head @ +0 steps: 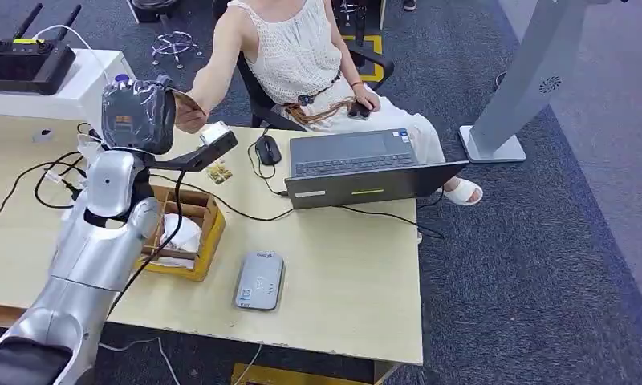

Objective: Pass the card to the sensor for recognition and then transmit it.

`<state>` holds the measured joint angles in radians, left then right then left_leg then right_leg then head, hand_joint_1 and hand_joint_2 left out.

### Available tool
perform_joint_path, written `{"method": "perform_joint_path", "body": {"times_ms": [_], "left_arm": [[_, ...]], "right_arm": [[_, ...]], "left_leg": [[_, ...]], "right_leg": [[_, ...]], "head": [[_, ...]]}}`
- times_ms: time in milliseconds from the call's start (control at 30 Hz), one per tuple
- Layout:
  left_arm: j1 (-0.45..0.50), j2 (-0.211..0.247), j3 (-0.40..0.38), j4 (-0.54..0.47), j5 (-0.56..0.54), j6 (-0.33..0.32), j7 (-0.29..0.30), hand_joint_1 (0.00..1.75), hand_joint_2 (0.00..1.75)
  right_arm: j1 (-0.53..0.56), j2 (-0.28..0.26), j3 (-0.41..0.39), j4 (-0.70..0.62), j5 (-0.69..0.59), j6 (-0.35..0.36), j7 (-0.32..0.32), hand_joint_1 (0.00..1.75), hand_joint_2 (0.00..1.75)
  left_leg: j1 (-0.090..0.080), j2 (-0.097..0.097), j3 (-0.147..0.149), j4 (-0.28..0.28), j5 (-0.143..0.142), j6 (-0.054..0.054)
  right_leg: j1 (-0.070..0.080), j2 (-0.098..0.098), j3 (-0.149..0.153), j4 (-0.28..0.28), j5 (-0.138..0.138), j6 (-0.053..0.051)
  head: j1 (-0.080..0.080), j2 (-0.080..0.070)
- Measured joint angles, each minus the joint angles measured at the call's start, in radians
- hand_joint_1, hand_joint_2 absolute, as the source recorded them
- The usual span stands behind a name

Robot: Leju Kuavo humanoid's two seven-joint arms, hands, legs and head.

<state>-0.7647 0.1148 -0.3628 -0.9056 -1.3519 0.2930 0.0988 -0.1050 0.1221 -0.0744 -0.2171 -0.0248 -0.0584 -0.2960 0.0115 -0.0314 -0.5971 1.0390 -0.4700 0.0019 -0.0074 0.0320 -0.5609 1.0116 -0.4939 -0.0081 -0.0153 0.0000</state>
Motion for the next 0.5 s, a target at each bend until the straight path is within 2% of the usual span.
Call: {"method": "perform_joint_path", "body": {"times_ms": [500], "left_arm": [[-0.025,0.006,0.000,0.071,0.007,0.005,-0.006,1.75,1.75]], "right_arm": [[0.000,0.000,-0.014,0.000,0.003,0.000,0.000,0.00,1.75]], "left_leg": [[0.000,0.000,-0.001,0.000,0.000,0.000]], "right_leg": [[0.000,0.000,-0.001,0.000,0.000,0.000]], "head": [[0.000,0.000]]}}
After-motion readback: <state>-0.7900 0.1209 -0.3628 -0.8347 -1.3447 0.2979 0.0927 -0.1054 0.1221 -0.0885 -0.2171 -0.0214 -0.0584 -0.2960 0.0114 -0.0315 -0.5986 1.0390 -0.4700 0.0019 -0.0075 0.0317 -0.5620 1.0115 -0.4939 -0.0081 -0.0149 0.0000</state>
